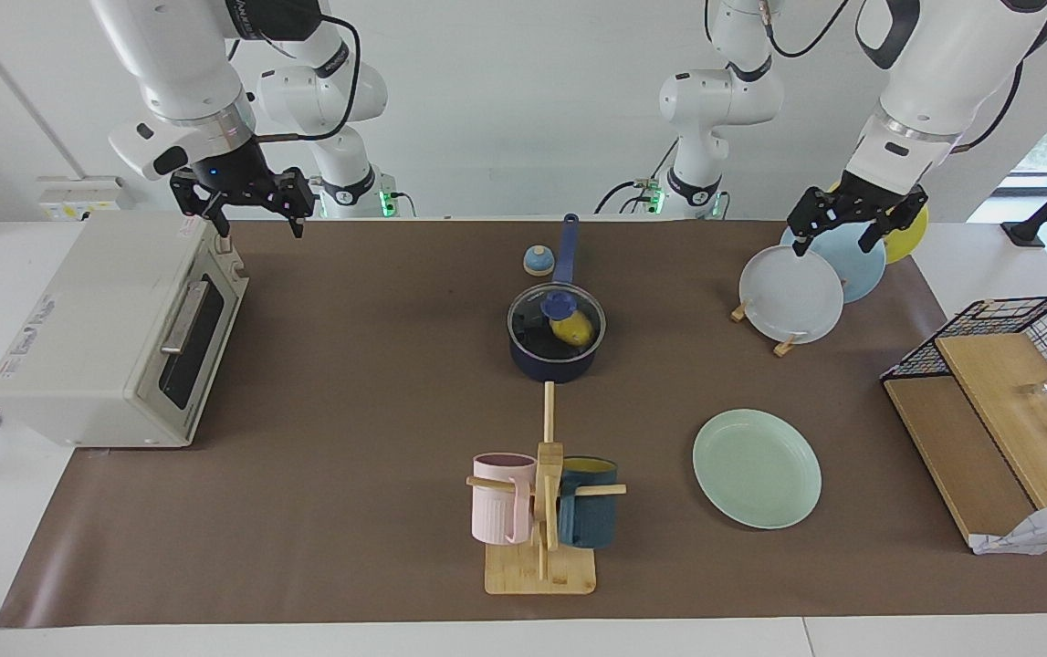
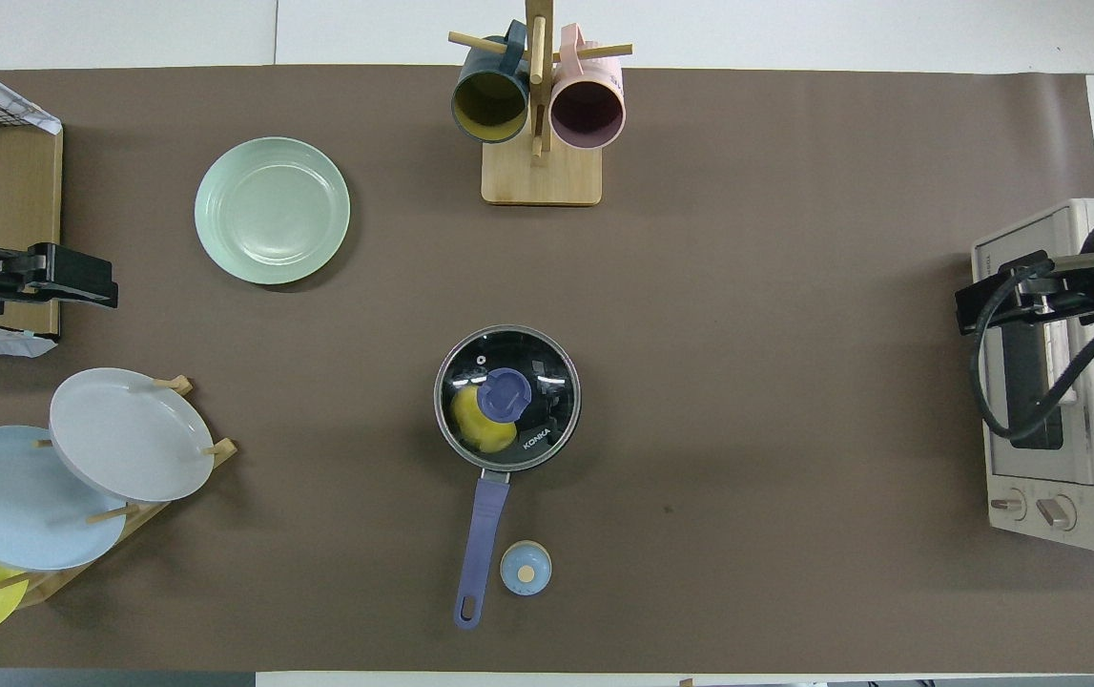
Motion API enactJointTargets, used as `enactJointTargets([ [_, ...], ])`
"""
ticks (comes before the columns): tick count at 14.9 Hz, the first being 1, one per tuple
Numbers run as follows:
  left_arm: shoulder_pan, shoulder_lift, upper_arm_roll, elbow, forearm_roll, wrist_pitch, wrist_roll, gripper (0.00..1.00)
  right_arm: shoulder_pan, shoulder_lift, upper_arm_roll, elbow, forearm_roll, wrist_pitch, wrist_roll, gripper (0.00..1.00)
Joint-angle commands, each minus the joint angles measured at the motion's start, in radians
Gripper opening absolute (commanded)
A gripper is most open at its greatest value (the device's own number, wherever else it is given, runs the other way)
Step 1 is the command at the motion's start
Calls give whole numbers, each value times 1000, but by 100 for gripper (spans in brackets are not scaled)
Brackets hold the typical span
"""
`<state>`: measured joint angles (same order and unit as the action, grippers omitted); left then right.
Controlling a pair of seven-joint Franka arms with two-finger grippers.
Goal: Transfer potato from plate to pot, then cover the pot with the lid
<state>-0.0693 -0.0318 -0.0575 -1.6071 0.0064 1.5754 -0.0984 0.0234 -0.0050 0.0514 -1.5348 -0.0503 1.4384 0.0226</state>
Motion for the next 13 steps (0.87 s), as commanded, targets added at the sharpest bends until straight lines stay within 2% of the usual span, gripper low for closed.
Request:
enactJointTargets([
  [1, -3, -17, 5, -10, -9, -11, -9, 100, -37, 0, 18, 9, 17, -15, -26, 100],
  [7, -3, -17, 5, -10, -9, -11, -9, 100, -33, 0, 1, 19, 9, -27, -33, 100],
  [9, -3, -17, 5, -10, -9, -11, -9, 100, -33, -7, -39, 2, 20, -20, -38, 100],
  [13, -3, -17, 5, -11, -9, -11, -9, 100, -33, -16, -39, -16, 18, -18, -41, 100],
])
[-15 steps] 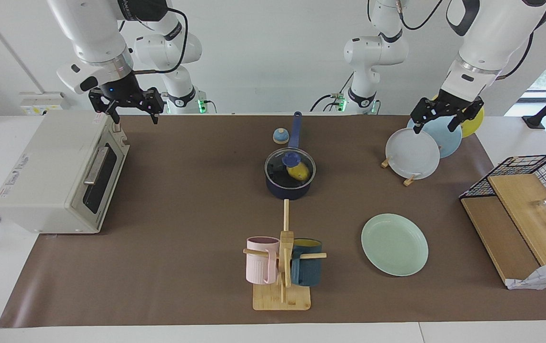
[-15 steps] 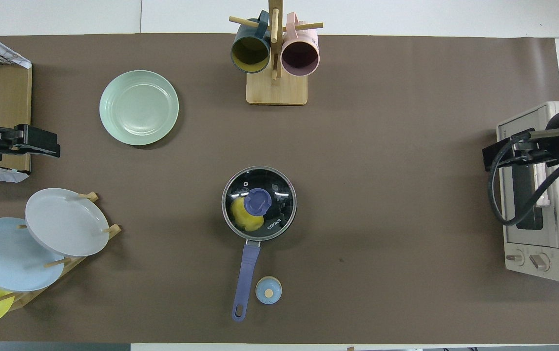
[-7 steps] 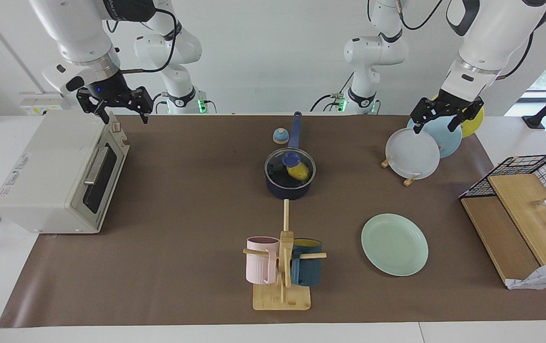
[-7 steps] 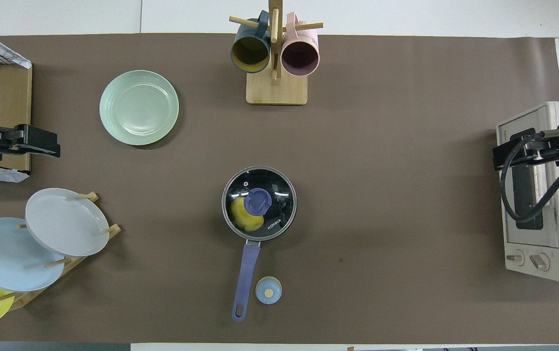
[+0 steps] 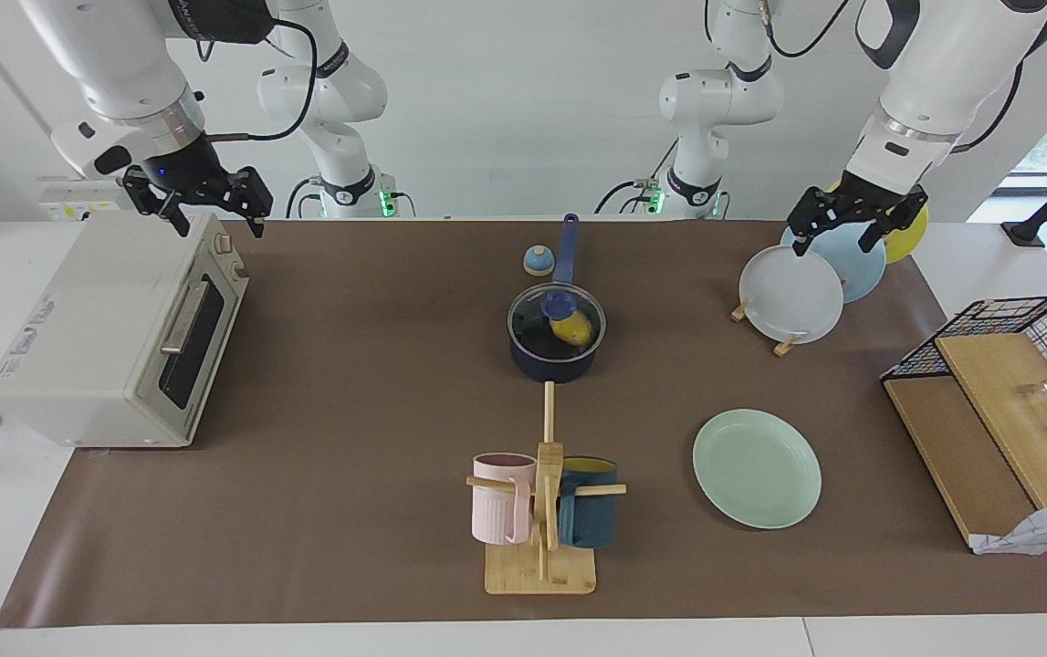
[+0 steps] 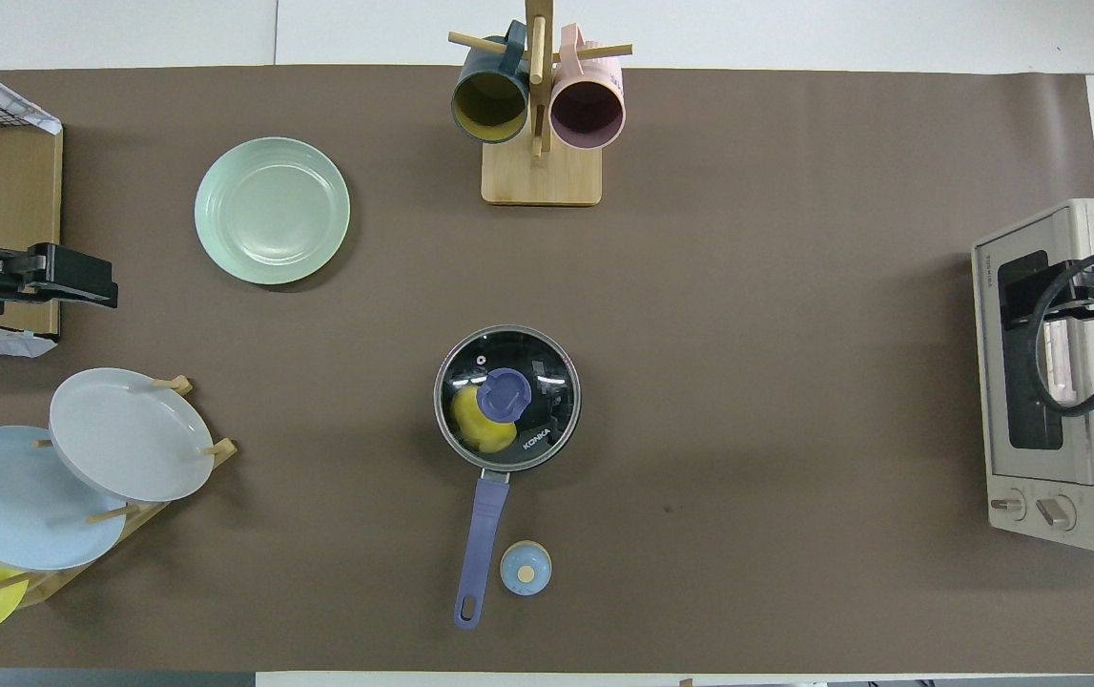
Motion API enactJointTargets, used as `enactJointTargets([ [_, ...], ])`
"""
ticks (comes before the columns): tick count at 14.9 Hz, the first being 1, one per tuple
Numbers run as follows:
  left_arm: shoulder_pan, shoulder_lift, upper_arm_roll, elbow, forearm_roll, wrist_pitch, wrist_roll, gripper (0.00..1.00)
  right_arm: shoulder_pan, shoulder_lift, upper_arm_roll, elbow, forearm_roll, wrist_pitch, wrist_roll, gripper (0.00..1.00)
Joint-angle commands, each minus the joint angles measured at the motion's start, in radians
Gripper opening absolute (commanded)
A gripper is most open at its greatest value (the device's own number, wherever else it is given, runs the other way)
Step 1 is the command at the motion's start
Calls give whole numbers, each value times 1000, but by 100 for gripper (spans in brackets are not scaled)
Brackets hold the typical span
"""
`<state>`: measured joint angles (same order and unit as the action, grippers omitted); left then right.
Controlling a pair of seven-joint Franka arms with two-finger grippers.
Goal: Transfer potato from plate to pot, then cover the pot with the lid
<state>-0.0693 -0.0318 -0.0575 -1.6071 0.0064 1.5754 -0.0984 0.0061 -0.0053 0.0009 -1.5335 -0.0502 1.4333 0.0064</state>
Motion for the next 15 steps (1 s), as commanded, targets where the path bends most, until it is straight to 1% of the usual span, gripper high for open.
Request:
enactJointTargets([
  [1, -3, -17, 5, -10, -9, -11, -9, 100, -15, -16, 14, -19, 18, -10, -26, 100],
  [4, -3, -17, 5, -10, -9, -11, -9, 100, -17, -18, 11, -22, 18, -5, -40, 100],
  [6, -3, -17, 7, -11, -9, -11, -9, 100, -18, -18, 2, -22, 20, 19, -42, 100],
  [15, -3, -17, 5, -11, -9, -11, -9, 100, -17, -18, 10, -25, 35, 18, -42, 100],
])
